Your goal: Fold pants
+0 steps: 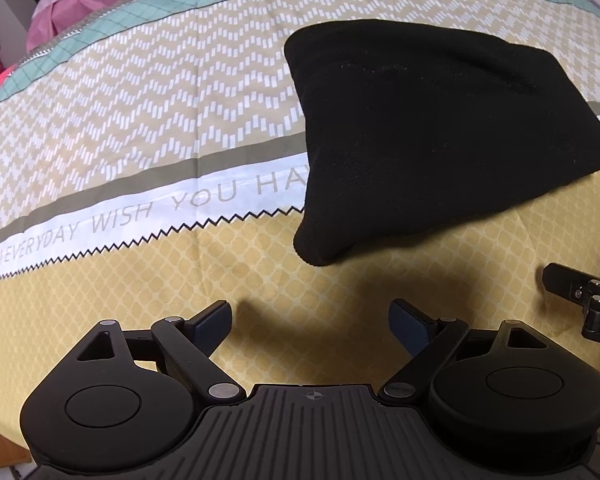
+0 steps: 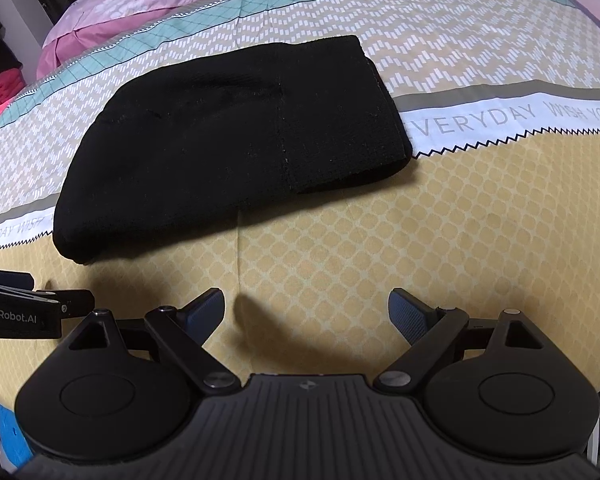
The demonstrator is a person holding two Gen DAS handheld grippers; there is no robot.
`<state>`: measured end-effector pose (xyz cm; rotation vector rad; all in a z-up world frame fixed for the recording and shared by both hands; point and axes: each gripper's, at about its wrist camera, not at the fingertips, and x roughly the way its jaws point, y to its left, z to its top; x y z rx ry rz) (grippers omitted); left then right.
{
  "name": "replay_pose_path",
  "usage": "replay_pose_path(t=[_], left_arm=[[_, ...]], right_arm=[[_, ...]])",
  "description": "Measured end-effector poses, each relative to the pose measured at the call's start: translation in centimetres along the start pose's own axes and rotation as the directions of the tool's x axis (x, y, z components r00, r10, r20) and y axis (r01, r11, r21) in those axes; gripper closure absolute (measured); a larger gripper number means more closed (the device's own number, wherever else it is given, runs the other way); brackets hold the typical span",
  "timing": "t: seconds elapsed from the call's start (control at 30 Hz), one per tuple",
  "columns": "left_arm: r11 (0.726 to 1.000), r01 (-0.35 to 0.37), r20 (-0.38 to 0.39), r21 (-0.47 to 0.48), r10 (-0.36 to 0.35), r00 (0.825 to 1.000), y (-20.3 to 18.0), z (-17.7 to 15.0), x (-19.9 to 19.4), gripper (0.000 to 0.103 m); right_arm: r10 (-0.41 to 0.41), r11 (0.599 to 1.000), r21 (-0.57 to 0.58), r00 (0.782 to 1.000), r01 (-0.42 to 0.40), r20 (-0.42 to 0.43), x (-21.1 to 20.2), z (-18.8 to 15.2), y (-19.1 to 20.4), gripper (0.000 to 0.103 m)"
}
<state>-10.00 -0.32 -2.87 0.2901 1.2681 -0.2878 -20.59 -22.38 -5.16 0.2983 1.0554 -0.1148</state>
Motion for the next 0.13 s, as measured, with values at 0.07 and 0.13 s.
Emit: replay_pose_path(t=[0.07, 0.13], left_arm=[[1.000, -0.006, 0.003, 0.000, 0.006, 1.000, -0.04, 0.06, -0.06, 0.000], [1.000, -0.008, 0.003, -0.001, 0.008, 1.000, -0.03, 0.11, -0.12, 0.000]], right_arm=[[0.001, 1.000, 0.002, 1.000, -0.001, -0.001, -0.02, -0.06, 0.01, 0.012], [0.004, 1.000, 0.001, 1.000, -0.004, 0.000, -0.07, -0.09, 0.09, 0.012]])
